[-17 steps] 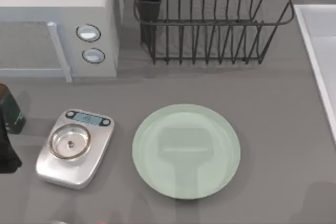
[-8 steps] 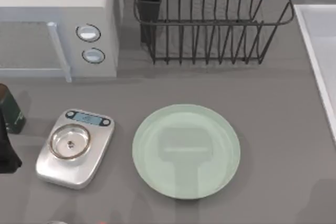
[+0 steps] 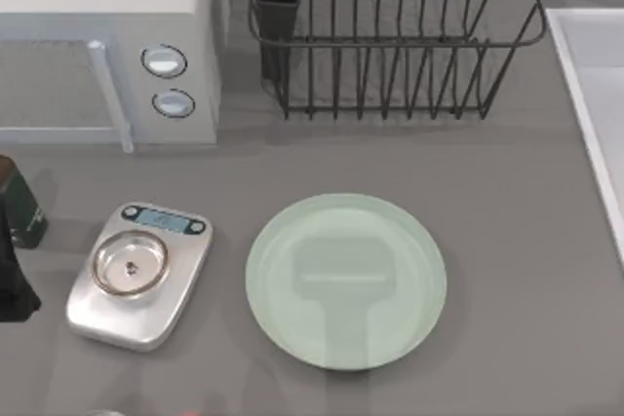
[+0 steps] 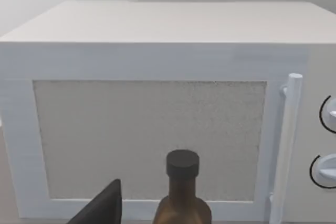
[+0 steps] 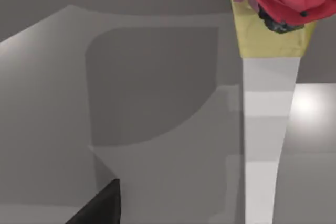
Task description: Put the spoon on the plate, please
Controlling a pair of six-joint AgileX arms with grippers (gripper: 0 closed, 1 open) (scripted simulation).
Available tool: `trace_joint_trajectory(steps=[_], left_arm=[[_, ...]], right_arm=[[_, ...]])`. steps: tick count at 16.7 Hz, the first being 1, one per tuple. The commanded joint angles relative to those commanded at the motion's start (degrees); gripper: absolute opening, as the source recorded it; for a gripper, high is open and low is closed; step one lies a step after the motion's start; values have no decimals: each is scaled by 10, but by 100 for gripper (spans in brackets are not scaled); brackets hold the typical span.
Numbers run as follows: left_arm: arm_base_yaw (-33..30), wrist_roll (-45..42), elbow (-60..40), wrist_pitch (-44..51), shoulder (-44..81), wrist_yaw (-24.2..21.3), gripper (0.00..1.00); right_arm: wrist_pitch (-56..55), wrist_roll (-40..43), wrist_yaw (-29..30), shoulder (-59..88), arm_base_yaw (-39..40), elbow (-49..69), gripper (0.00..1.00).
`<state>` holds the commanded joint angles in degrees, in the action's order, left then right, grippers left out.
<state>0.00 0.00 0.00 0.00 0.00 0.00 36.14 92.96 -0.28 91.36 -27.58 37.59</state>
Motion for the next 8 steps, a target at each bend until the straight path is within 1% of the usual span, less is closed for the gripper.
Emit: trace_joint_trajectory(steps=[2,6,8], left_arm=[[0,0,0,0,0,0,100],[0,0,0,0,0,0,100],[0,0,0,0,0,0,100]], right_arm=[[-22,0,0,12,0,-13,100],[-24,0,0,13,0,-14,100],[-24,0,0,13,0,-14,85]])
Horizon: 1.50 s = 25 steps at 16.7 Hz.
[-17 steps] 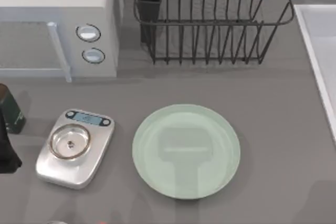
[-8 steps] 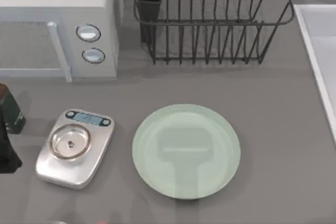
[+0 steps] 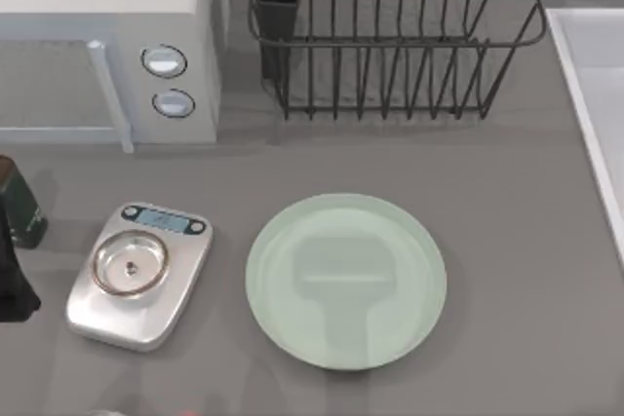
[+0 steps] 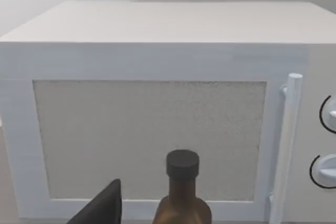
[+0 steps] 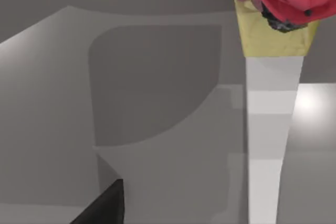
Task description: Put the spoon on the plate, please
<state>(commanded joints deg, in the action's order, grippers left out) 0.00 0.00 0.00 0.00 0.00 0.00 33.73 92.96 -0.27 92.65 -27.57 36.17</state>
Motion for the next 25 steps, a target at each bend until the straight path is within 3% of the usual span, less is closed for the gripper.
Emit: trace_joint_trajectory(steps=[11,19,20,25], left_arm=[[0,0,0,0,0,0,100],[0,0,0,0,0,0,100],[0,0,0,0,0,0,100],[0,0,0,0,0,0,100]], right_arm=[[0,0,0,0,0,0,2],[0,0,0,0,0,0,0],[61,-22,9,-40,2,23,0],[127,-15,8,-62,2,67,0]])
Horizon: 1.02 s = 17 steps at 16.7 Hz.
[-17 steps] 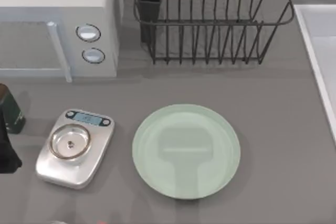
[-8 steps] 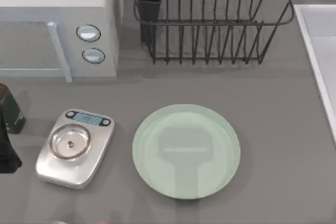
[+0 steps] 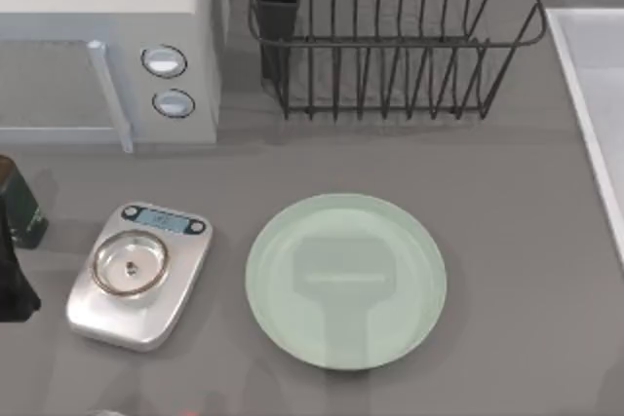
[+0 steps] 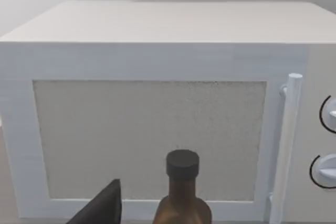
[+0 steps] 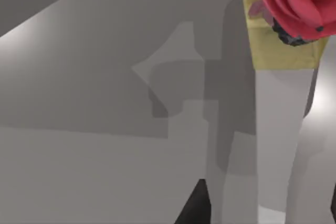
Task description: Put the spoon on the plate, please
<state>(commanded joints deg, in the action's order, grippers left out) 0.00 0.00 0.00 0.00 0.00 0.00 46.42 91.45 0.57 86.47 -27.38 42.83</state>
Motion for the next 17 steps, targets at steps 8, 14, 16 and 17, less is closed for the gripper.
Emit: trace_joint_trajectory(steps=[8,14,16,17], left_arm=[[0,0,0,0,0,0,100],[0,0,0,0,0,0,100],[0,0,0,0,0,0,100],[0,0,0,0,0,0,100]], right_arm=[[192,-2,0,-76,-2,116,0],[193,2,1,-74,2,120,0],[191,30,1,-65,19,137,0],[190,53,2,-57,31,150,0]])
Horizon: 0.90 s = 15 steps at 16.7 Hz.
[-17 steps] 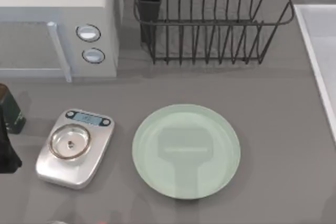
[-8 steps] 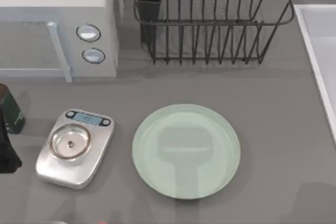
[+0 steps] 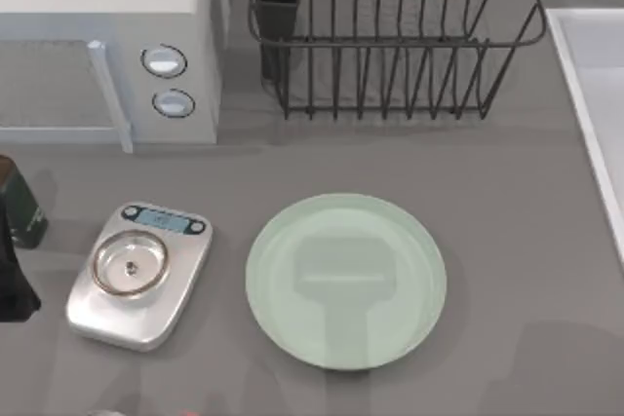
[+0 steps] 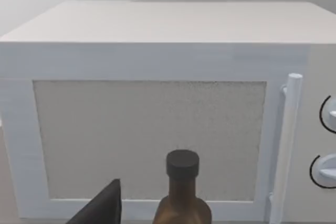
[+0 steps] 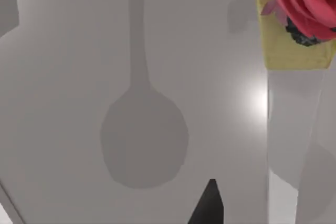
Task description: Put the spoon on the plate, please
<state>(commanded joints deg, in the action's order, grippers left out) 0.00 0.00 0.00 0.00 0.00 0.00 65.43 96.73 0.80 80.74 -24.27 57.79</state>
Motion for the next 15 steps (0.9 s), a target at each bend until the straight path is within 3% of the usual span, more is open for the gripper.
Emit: trace_joint_trajectory(steps=[6,15], left_arm=[[0,0,0,0,0,0,100],[0,0,0,0,0,0,100]], right_arm=[[11,246,-2,94,127,102,0],[68,791,-48,315,394,235,0]])
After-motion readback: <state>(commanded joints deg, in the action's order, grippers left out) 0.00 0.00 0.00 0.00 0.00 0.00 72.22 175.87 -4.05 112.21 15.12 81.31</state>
